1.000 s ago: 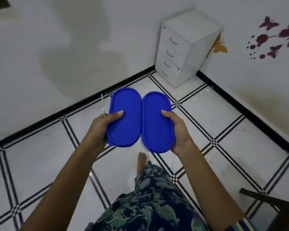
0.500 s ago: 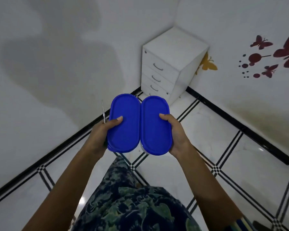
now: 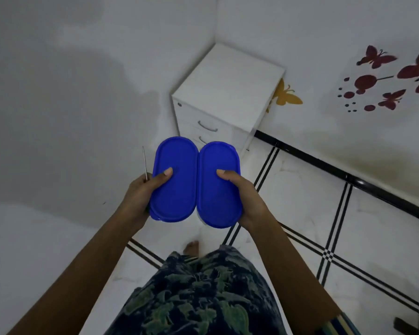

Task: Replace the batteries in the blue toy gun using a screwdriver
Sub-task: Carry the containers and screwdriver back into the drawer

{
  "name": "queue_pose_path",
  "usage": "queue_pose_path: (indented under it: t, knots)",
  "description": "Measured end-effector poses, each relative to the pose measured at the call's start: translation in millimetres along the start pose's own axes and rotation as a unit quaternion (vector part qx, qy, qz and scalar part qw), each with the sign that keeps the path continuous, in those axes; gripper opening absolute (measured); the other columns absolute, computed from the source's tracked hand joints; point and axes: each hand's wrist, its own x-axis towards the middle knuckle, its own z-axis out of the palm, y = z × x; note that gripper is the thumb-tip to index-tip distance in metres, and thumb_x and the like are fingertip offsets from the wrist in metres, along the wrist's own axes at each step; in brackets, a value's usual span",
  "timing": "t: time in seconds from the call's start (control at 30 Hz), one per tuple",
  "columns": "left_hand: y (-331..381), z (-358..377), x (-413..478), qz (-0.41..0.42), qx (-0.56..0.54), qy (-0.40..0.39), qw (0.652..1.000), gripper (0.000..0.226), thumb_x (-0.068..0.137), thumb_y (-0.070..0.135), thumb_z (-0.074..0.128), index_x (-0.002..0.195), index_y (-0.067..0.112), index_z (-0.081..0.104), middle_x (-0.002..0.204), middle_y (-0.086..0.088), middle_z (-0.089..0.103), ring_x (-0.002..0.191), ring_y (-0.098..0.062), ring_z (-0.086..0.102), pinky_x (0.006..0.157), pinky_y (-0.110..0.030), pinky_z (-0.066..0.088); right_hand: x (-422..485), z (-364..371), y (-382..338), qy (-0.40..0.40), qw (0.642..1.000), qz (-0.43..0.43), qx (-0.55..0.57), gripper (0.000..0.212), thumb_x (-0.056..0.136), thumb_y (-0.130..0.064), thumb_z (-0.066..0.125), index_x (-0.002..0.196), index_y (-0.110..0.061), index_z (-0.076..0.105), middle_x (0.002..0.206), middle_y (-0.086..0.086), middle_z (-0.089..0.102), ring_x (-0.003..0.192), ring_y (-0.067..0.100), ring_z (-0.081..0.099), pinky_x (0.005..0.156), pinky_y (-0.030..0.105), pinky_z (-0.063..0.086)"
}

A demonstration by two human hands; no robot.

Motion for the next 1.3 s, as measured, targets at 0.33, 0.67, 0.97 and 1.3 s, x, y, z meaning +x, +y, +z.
queue_pose_path:
  t: [0.33, 0.67, 0.97, 1.3]
  knots:
    - [45.4, 5.5, 165.9, -0.032, 0.026, 0.008, 0.999, 0.085, 0.071, 0.052, 0.077, 0.133, -0.001, 0.051, 0.118, -0.008, 0.070, 0.108, -0.026, 0.068, 0.096, -0.049, 0.052, 150.0, 10.8, -58.6, 0.030, 0.999, 0.025, 0.000, 0.040, 0.081, -0.027, 0.075, 0.118, -0.016, 0.066, 0.110, 0.006, 0.074, 0.103, 0.029, 0.069, 0.081, 0.043, 0.058]
    - [7.3, -20.6, 339.5, -0.066, 0.050, 0.030, 0.996, 0.052, 0.077, 0.042, 0.066, 0.117, 0.009, 0.064, 0.109, -0.006, 0.074, 0.099, -0.024, 0.071, 0.079, -0.039, 0.058, 327.2, 1.2, -38.6, 0.067, 0.997, 0.037, -0.023, 0.043, 0.076, -0.034, 0.078, 0.116, -0.025, 0.065, 0.108, 0.000, 0.074, 0.100, 0.026, 0.070, 0.081, 0.043, 0.059]
    - [-30.5, -46.8, 462.3, -0.099, 0.055, -0.019, 0.993, 0.055, 0.076, 0.046, 0.071, 0.119, 0.013, 0.063, 0.114, -0.004, 0.072, 0.102, -0.024, 0.070, 0.073, -0.035, 0.060, 443.1, -21.9, 0.6, 0.095, 0.995, 0.007, -0.006, 0.063, 0.068, -0.032, 0.082, 0.126, -0.029, 0.056, 0.116, -0.001, 0.070, 0.104, 0.025, 0.069, 0.078, 0.040, 0.060]
    - [-28.3, -65.7, 487.4, -0.091, 0.038, -0.027, 0.995, 0.099, 0.043, 0.063, 0.088, 0.124, 0.012, 0.061, 0.119, -0.011, 0.069, 0.107, -0.033, 0.067, 0.082, -0.045, 0.059, 499.0, -41.1, -12.9, 0.068, 0.984, -0.001, -0.166, 0.078, 0.072, -0.032, 0.085, 0.136, -0.043, 0.044, 0.126, -0.006, 0.061, 0.104, 0.024, 0.067, 0.080, 0.045, 0.061]
